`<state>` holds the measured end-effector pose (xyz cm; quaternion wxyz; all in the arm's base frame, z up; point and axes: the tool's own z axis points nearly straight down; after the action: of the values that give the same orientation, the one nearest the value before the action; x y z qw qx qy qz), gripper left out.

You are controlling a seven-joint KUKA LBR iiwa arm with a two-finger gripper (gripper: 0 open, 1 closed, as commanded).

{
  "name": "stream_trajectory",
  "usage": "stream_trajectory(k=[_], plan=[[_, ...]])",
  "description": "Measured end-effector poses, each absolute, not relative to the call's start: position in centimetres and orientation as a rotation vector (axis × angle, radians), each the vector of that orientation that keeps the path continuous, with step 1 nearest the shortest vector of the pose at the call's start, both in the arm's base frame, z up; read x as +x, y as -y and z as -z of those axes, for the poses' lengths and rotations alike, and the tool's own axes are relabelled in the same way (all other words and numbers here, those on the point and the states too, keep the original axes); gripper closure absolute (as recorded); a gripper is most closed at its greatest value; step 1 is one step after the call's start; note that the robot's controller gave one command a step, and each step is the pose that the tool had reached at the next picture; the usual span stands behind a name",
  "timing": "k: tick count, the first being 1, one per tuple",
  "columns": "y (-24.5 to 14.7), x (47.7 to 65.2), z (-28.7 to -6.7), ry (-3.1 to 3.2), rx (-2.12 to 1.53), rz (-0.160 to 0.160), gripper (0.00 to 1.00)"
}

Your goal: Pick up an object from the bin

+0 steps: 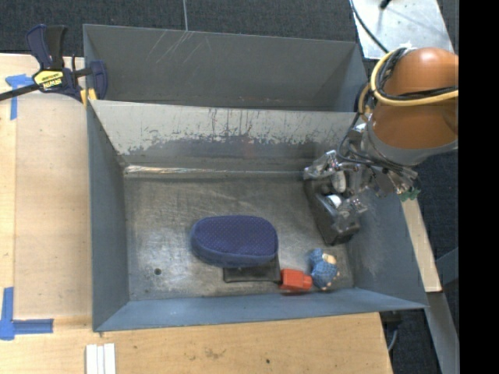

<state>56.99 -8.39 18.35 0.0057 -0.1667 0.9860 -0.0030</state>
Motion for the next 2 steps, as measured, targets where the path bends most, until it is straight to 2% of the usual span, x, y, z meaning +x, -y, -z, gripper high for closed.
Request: stream_trajectory(k=[1,2], plan=[[0.9,48.7,-14.1,-3.07,-0.695,-0.008,0.0],[-4.4,51.3,-8.3,-3.103,-0.413,0.004,0.0]])
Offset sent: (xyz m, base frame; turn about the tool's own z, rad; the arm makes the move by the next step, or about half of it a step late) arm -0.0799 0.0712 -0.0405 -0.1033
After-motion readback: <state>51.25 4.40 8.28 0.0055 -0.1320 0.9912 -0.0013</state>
